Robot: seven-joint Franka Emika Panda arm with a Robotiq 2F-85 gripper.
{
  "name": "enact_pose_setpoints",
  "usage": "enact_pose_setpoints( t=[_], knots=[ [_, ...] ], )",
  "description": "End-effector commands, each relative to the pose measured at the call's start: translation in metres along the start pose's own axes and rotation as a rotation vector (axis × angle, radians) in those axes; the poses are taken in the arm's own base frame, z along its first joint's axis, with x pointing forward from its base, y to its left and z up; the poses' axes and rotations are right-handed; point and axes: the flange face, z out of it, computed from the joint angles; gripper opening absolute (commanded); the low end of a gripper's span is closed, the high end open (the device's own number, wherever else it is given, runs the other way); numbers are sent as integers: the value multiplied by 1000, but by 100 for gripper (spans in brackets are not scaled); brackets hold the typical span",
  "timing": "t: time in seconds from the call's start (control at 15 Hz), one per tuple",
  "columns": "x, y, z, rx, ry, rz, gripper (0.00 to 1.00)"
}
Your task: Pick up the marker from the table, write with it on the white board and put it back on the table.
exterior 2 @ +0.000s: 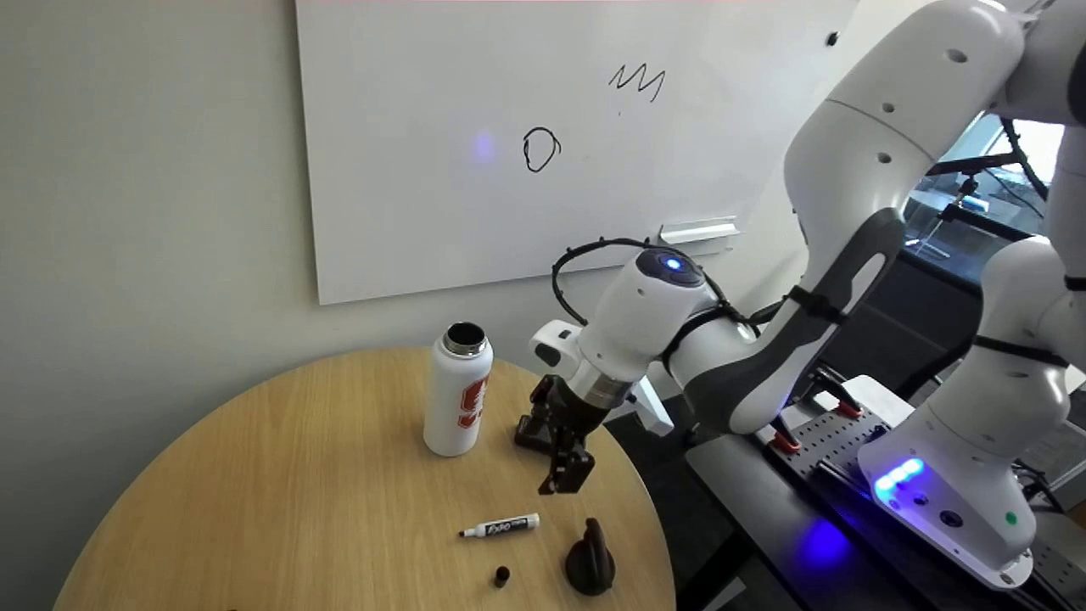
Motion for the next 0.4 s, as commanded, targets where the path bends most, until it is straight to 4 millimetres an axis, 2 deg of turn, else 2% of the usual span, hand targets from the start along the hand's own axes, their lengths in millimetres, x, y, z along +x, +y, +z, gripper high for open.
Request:
enact_pose_setpoints(
  t=[0.0, 0.33],
  knots=[
    [-19, -10, -66, -43, -31, -2, 100],
    [-25, -11, -114, -64, -37, -35, 100]
  ],
)
